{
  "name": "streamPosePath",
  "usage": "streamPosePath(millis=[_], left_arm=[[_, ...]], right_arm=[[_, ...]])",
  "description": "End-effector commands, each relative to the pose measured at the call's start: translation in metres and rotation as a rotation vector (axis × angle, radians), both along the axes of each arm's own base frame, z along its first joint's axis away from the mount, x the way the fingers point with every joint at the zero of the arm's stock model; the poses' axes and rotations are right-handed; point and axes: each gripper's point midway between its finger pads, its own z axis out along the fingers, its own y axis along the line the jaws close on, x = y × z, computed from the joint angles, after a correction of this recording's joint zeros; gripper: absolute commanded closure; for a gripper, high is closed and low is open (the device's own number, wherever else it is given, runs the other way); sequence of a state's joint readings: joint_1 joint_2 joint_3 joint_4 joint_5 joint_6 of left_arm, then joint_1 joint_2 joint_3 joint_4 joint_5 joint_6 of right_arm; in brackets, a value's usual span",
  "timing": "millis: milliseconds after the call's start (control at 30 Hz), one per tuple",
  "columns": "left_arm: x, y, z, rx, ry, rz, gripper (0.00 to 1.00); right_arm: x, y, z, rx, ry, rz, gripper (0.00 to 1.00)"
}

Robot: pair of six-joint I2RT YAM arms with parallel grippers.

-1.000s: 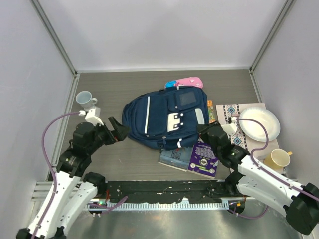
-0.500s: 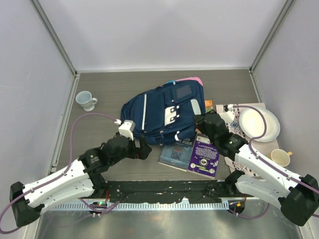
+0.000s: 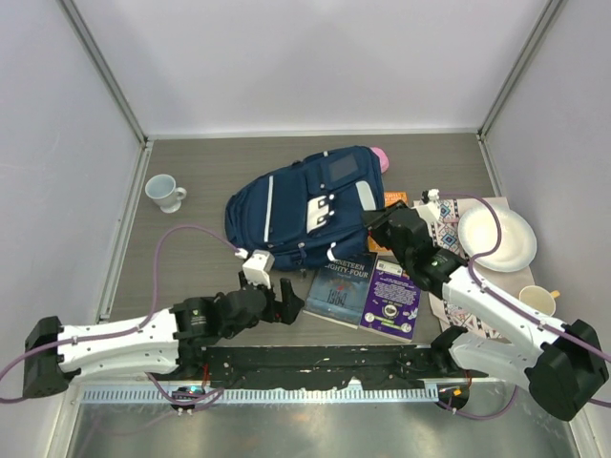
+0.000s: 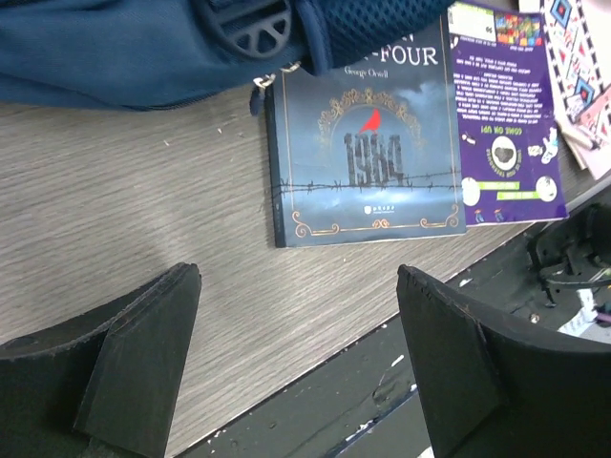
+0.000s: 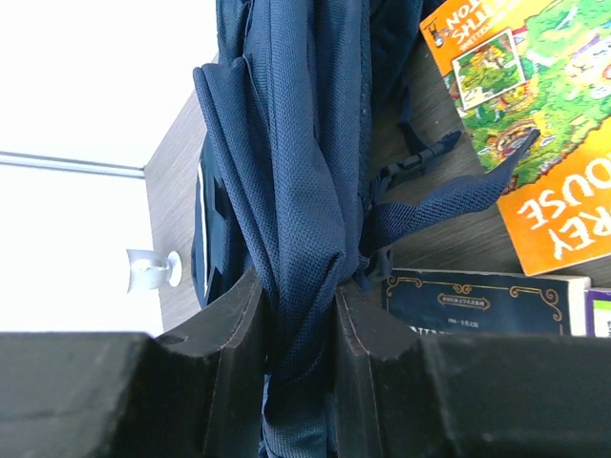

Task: Pack the student bag
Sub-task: Unzip the student bag at the center of the board.

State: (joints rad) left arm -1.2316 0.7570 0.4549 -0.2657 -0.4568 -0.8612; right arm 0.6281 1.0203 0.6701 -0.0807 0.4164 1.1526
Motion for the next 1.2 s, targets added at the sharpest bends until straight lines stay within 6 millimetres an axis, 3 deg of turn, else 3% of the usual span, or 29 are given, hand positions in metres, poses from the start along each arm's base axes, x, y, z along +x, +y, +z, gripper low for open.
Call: streamPosePath(millis=[0,267,433,833,1067,1167], left_arm=[[0.01,-0.013,0.017,-0.067,-0.06,0.076,0.12],[0.017,0.0,-0.002,-0.049,-0.069,0.189,0.14],[0.025,0.005,-0.014,-0.066,-0.101,0.246,0.19],[0.036,-0.024,-0.004,-0.139,-0.17,0.25,0.24],[0.043,-0.025,-0.001,-0.132,-0.206,0.288,0.41],[0.047,-0.026,-0.001,-0.123,-0.22,0.305,0.43]], right_arm=[[0.015,0.034,0.107,0.237,-0.288,0.102,0.99],[0.01,0.039,0.107,0.253,-0.291,0.141,0.99],[0.002,0.042,0.117,0.306,-0.31,0.175,0.99],[-0.01,0.045,0.129,0.361,-0.326,0.221,0.99],[-0.015,0.045,0.134,0.374,-0.338,0.235,0.99],[-0.018,0.046,0.135,0.386,-0.338,0.247,0.99]])
